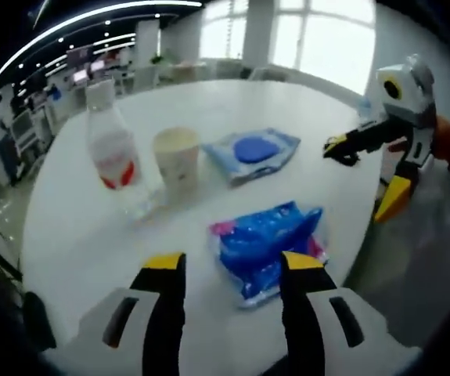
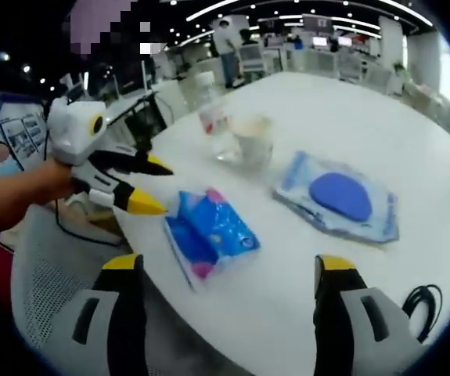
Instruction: Arrange the tabletop items into an orderly group along one side of the table until the central work area is clear of visible clutter.
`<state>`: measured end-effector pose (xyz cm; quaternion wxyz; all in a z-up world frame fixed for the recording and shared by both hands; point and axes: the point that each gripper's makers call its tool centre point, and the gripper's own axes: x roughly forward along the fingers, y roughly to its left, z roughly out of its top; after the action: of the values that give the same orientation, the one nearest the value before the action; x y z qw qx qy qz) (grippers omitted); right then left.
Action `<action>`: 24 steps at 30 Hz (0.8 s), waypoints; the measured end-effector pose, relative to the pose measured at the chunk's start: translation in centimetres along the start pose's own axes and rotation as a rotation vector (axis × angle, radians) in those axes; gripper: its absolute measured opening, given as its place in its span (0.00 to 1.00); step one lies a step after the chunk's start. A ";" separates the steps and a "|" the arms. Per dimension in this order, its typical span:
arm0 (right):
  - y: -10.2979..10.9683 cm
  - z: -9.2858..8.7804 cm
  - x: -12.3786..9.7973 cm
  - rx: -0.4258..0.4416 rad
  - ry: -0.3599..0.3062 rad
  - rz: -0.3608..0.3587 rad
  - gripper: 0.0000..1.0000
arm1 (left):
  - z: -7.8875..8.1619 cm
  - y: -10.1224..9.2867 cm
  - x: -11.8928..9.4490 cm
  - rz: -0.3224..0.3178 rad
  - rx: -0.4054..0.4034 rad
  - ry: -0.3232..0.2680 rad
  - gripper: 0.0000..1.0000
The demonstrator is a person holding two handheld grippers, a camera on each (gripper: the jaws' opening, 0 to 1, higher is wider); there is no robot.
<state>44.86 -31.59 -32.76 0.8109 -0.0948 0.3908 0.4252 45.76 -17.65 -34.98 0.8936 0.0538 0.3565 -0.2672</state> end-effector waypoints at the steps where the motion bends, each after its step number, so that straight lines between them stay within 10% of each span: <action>1: 0.1 -0.1 0.2 0.000 0.005 0.001 0.87 | -0.2 0.1 0.1 0.000 -0.002 0.008 0.42; 24: 0.8 -3.6 4.4 0.041 0.169 0.038 0.52 | -1.7 -0.2 2.1 -0.038 -0.012 0.052 0.30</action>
<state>43.74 -30.13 -38.20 0.7686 -0.1064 0.4681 0.4229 45.91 -18.29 -37.61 0.8791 0.0486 0.3822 -0.2806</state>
